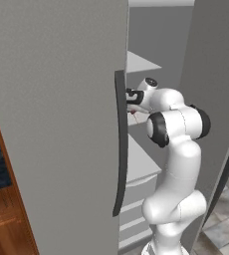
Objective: Store the hot dog in the freezer for long-term storage. Close the freezer door after placing the cooked food.
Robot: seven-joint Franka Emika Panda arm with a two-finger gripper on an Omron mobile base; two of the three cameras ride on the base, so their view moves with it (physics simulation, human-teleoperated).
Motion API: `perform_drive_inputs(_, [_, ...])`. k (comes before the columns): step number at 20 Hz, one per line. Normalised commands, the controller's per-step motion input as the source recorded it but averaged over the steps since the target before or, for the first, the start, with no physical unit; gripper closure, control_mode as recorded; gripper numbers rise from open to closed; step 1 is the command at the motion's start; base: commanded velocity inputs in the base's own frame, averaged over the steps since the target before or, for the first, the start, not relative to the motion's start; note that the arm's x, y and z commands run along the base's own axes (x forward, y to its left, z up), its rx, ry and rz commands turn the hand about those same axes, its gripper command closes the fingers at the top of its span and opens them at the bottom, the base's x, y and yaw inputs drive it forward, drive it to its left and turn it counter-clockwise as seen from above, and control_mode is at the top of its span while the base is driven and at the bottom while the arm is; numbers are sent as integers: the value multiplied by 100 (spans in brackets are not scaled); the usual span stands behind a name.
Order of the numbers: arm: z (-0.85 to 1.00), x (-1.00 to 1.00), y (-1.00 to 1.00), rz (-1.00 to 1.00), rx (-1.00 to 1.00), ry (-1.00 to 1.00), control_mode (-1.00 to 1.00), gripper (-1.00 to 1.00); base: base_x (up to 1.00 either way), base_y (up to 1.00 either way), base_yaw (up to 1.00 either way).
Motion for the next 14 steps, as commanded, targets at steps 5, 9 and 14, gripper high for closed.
perform_drive_inputs(5, [-2, 15, 0, 0, 0, 0, -100, 100, 0, 0, 0])
perform_drive_inputs(9, [0, 4, 0, 0, 0, 0, -100, 100, 0, 0, 0])
perform_drive_inputs(14, [0, 5, 2, 0, 0, 0, -100, -100, 0, 0, 0])
